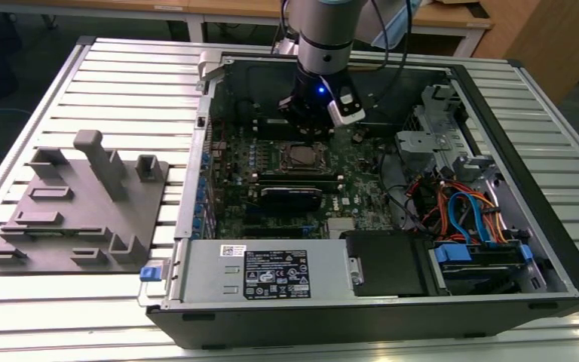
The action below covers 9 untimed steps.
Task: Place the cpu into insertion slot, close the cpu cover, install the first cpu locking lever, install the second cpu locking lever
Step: 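Install the first cpu locking lever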
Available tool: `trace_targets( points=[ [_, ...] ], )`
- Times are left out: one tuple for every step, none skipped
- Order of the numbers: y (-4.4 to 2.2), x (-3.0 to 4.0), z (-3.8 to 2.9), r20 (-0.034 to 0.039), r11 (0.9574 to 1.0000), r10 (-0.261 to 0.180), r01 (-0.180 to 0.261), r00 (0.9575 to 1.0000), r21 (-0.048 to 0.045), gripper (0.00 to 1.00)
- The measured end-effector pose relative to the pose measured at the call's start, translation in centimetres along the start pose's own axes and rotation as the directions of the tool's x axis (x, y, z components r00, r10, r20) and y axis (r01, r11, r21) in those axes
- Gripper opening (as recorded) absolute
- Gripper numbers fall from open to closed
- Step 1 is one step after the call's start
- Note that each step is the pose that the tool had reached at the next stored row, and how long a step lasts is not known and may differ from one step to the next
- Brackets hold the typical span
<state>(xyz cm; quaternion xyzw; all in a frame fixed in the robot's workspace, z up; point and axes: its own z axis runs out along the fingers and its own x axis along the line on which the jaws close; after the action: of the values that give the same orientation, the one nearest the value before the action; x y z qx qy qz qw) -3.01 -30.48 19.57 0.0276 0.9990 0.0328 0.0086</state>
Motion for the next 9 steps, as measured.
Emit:
trace_targets(
  points=[
    [0.00, 0.00, 0.00, 0.0001, 1.0000, 0.000, 0.000, 1.0000, -0.0005, 0.10],
    [0.00, -0.01, -0.05, 0.0003, 1.0000, 0.000, 0.000, 1.0000, -0.0008, 0.10],
    [0.02, -0.01, -0.15, 0.0005, 1.0000, 0.000, 0.000, 1.0000, -0.0013, 0.10],
    [0.03, -0.02, -0.30, 0.0003, 1.0000, 0.000, 0.000, 1.0000, -0.0009, 0.10],
    [0.04, -0.02, -0.46, 0.0001, 1.0000, 0.000, 0.000, 1.0000, -0.0006, 0.10],
    [0.05, -0.02, -0.61, 0.0001, 1.0000, 0.000, 0.000, 1.0000, -0.0005, 0.10],
    [0.05, -0.02, -0.75, 0.0002, 1.0000, 0.000, 0.000, 1.0000, -0.0005, 0.10],
    [0.06, -0.02, -0.83, 0.0002, 1.0000, 0.000, 0.000, 1.0000, -0.0005, 0.10],
    [0.06, -0.02, -0.85, 0.0002, 1.0000, 0.000, 0.000, 1.0000, -0.0005, 0.10]
  ],
)
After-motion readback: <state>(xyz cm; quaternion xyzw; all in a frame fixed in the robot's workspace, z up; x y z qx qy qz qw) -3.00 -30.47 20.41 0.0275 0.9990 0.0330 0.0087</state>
